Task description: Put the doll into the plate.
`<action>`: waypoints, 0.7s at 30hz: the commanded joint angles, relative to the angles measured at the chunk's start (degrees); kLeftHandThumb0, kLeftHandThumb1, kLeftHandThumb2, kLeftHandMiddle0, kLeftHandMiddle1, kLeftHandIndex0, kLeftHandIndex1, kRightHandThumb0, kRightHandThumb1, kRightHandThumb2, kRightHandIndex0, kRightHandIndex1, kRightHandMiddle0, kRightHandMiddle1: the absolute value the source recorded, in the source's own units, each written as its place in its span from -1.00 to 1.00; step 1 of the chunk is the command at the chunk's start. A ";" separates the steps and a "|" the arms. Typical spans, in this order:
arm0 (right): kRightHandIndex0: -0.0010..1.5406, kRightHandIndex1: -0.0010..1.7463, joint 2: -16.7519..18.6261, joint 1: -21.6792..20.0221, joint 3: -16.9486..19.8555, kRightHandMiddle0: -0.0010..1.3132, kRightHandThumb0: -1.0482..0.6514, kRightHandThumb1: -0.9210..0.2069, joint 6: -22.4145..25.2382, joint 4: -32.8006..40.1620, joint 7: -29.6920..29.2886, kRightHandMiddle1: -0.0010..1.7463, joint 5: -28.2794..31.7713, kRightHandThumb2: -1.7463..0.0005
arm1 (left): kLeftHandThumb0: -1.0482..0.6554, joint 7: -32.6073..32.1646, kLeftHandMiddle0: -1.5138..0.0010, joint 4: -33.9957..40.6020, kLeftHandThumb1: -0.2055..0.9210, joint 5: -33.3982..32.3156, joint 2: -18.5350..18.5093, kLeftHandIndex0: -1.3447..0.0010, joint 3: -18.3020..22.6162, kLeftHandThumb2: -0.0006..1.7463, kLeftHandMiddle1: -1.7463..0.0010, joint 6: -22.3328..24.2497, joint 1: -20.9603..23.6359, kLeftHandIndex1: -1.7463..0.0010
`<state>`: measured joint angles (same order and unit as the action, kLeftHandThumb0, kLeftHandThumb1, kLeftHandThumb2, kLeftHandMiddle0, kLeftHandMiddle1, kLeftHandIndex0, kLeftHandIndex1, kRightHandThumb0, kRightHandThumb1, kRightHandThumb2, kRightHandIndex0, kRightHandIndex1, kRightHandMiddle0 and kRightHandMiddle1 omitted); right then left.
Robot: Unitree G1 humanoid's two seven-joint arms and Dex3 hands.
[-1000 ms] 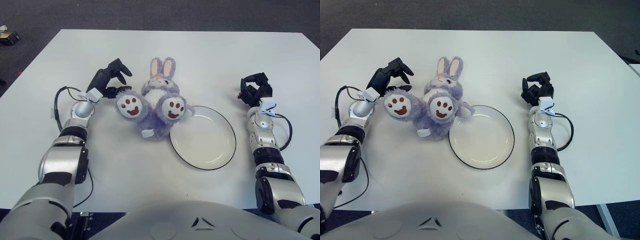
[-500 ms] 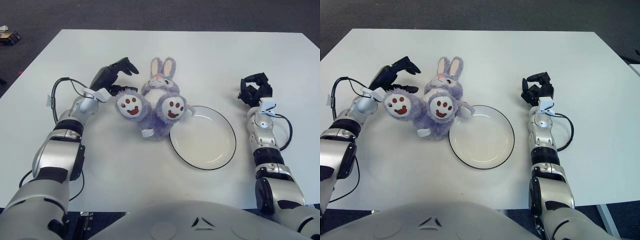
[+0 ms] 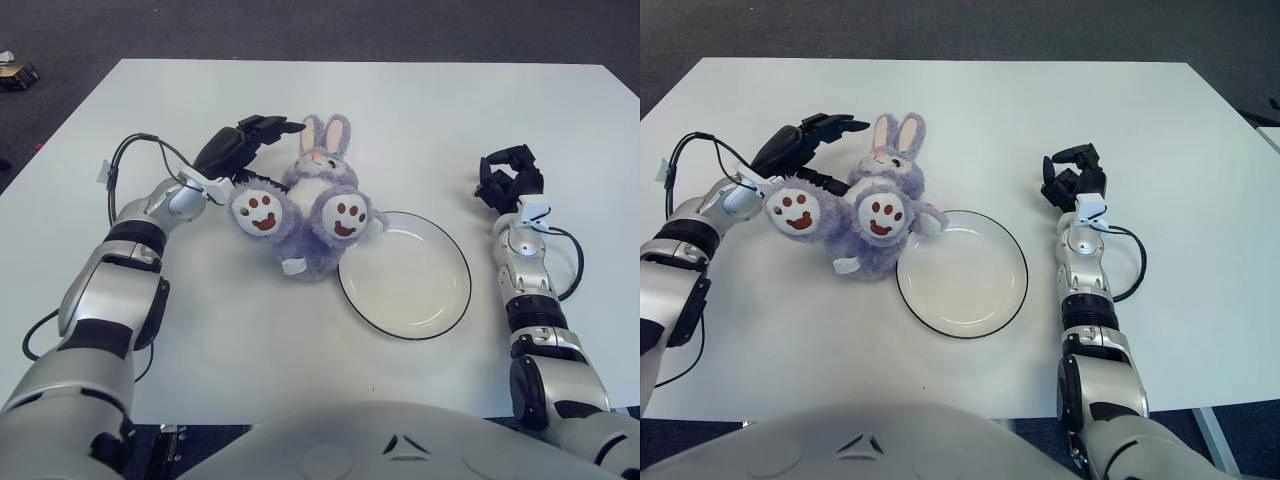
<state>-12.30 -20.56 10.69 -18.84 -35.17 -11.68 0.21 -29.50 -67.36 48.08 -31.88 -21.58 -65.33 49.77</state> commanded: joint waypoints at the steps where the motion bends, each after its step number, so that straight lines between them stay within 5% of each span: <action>1: 0.12 1.00 2.08 5.04 -0.82 -0.43 -0.21 -0.72 3.28 -3.18 0.15 0.90 -0.62 0.25 | -0.45 -5.81 0.84 0.69 0.91 4.61 -0.67 0.54 -3.60 -1.00 1.00 1.98 2.64 0.94; 10: 0.12 1.00 2.22 5.02 -0.91 -0.43 -0.20 -0.73 3.46 -3.12 -0.07 0.90 -0.83 0.25 | -0.50 -19.12 0.91 0.73 0.91 14.47 -0.62 0.62 -12.49 -1.00 1.00 6.38 7.33 0.98; 21: 0.12 1.00 2.26 5.22 -0.98 -0.44 -0.20 -0.73 3.52 -2.83 -0.13 0.90 -0.88 0.26 | -0.53 -25.00 0.90 -1.59 0.92 18.59 -1.02 0.66 -19.60 -1.00 1.00 6.53 11.77 1.00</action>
<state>-12.24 -20.47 10.56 -18.67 -34.89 -11.90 -0.01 -52.73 -68.12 65.67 -32.20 -39.57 -58.98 59.82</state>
